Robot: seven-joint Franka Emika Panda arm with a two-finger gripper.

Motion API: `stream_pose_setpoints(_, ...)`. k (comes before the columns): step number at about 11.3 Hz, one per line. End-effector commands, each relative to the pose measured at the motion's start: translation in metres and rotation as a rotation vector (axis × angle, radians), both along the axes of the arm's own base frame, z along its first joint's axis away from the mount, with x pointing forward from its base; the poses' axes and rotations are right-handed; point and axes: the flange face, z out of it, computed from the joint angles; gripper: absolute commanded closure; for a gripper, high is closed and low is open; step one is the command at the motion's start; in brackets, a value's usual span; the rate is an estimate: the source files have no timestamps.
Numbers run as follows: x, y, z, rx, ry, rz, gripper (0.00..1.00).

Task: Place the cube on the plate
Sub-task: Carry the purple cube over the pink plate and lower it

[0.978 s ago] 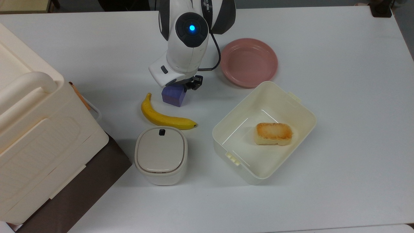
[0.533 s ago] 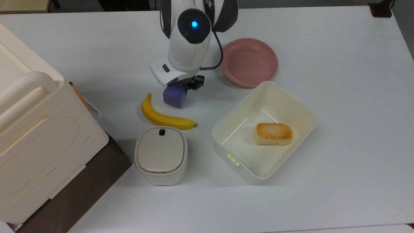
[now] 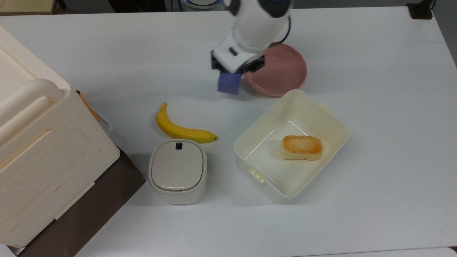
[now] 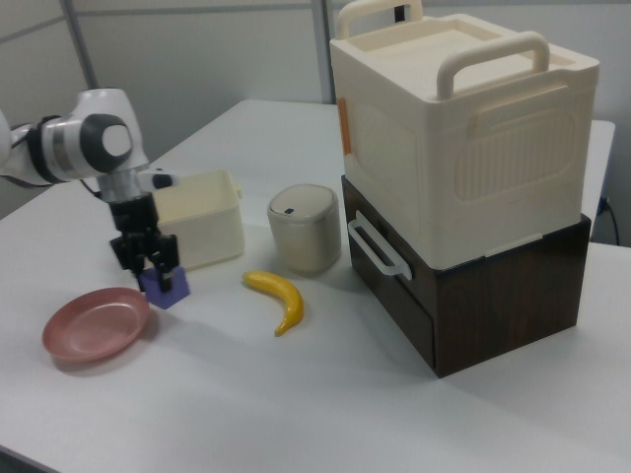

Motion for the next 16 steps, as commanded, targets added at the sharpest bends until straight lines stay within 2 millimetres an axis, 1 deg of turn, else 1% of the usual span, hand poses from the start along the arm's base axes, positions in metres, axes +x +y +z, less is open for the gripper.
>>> stream_pose_setpoints(1, -0.031, 0.044, 0.004, -0.043, 0.053, 0.047, 0.81)
stream_pose_setpoints(3, -0.045, 0.078, -0.003, -0.048, 0.066, 0.089, 0.82)
stream_pose_setpoints(6, -0.065, 0.108, -0.006, -0.077, 0.085, 0.111, 0.82)
stream_pose_setpoints(7, -0.068, 0.112, -0.005, -0.084, 0.09, 0.111, 0.7)
stream_pose_setpoints(8, -0.069, 0.113, -0.004, -0.087, 0.093, 0.105, 0.31)
stream_pose_setpoints(9, -0.07, 0.115, -0.005, -0.095, 0.089, 0.091, 0.05)
stream_pose_setpoints(10, -0.07, 0.117, -0.004, -0.1, 0.078, 0.064, 0.0)
stream_pose_setpoints(12, -0.071, 0.118, -0.004, -0.102, 0.076, 0.061, 0.0)
stream_pose_setpoints(14, -0.068, 0.115, -0.002, -0.098, 0.07, 0.055, 0.0)
stream_pose_setpoints(15, -0.062, 0.11, 0.008, -0.086, 0.048, 0.044, 0.0)
stream_pose_setpoints(16, -0.048, 0.095, 0.028, -0.061, 0.021, 0.006, 0.0)
